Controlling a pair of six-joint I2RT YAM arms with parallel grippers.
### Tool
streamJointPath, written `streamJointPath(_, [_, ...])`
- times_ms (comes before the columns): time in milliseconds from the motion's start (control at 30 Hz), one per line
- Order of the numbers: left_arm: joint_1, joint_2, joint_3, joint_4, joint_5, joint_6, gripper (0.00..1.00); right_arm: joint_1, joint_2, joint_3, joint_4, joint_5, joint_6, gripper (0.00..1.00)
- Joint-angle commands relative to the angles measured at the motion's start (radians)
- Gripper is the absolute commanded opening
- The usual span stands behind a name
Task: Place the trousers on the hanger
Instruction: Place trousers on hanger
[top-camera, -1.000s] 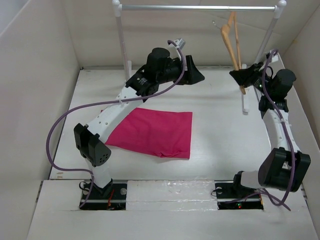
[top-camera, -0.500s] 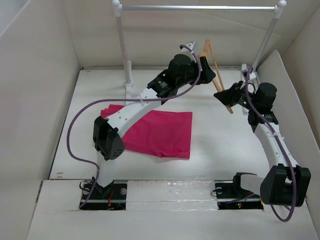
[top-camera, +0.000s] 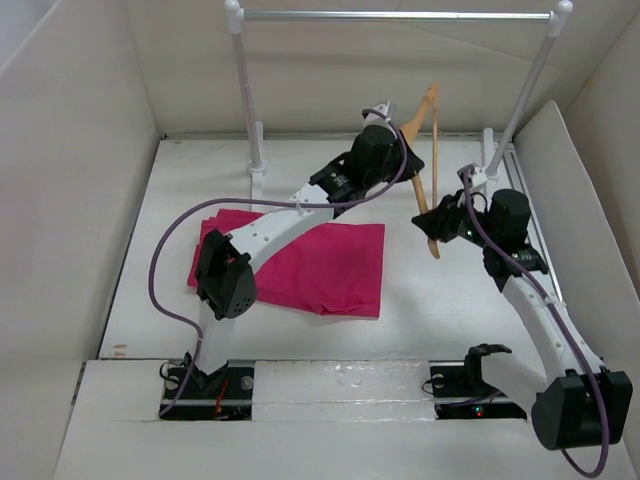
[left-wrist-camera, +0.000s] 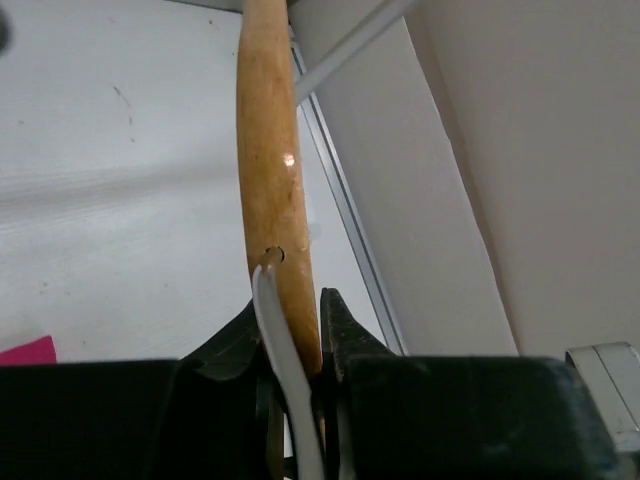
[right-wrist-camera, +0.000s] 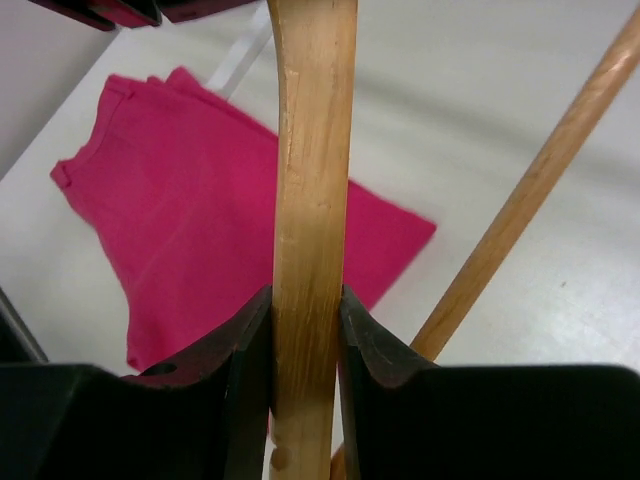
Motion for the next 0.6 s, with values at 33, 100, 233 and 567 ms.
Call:
streamJointPath(33, [0.021,-0.122,-0.113,0.024,-0.028,0.098,0.0,0.002,-0.121,-0.063,-0.144,0.037,-0.086,0.28])
streamJointPath(100, [0.012,-0.173,-0.174,0.042,0.001,0.081,0.0,0.002,-0.164,-0.055,-0.26,0.015,-0.148,0.52])
streamJointPath(233, [0.012,-0.331,-0.516,0.202,0.105,-0.001,0.0,0.002,-0.216,0.066,-0.531,0.054,-0.264,0.74])
streamJointPath(567, [-0.009,-0.446,-0.97,0.488,0.205,-0.172,0.0,0.143,-0.231,-0.015,-0.363,0.088,-0.008,0.0])
